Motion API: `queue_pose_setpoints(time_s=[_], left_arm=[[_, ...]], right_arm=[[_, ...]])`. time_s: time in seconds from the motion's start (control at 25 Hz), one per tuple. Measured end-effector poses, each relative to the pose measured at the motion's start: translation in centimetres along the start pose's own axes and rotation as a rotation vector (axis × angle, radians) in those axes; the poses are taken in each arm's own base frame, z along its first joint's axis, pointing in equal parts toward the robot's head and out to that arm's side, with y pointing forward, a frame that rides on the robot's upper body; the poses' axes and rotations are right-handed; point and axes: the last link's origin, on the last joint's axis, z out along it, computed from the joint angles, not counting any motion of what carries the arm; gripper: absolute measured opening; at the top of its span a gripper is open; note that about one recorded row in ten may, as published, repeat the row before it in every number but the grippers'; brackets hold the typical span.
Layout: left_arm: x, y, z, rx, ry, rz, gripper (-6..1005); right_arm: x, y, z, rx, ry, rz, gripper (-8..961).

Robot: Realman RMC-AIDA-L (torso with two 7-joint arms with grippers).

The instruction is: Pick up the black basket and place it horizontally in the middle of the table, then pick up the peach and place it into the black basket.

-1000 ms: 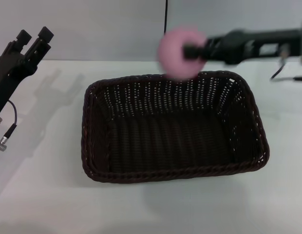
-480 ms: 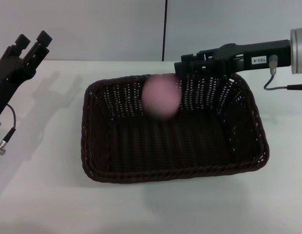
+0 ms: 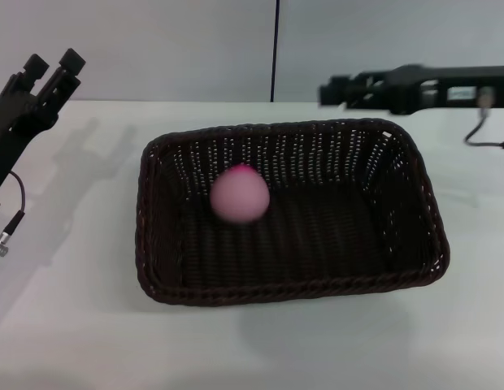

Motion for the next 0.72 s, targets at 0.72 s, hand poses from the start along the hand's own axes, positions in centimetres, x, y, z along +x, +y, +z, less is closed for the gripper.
queue_pose_setpoints(time_s=[0.72], left_arm=[[1.1,-0.7,-1.6,0.046,0.085,-0.005,811]], right_arm=[[9.6,-3.4,-15.4,0.706,-1.098,-0.059,464]])
